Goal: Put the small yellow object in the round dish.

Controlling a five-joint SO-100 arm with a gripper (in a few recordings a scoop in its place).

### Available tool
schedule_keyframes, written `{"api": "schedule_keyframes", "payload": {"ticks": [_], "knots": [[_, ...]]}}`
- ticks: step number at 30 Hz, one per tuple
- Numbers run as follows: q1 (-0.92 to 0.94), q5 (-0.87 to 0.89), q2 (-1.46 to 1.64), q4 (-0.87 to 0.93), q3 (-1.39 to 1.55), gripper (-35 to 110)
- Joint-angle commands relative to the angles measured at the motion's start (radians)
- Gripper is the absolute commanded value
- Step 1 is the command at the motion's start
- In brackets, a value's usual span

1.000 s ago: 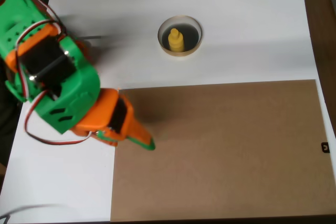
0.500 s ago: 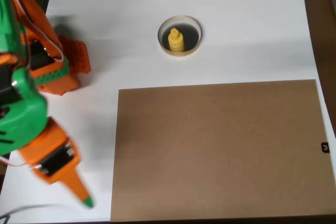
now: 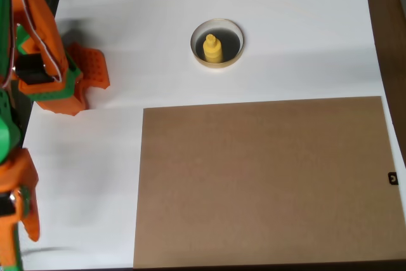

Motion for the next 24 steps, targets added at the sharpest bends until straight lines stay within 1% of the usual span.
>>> {"api": "schedule_keyframes", "payload": {"ticks": [1,4,8,11,14,18,24], "knots": [[0.009,0.008,0.152,-0.051,0.089,23],[-0.003,0.025,0.285,-0.095,0.213,23],[-0.008,0.044,0.518,-0.092,0.354,23],[-0.015,0.041,0.707,-0.049,0.453,21],[-0.025,0.026,0.953,0.052,0.554,20],[-0.021,0.037,0.976,0.072,0.563,17],[-0.031,0.037,0.979,0.098,0.566,5]]}}
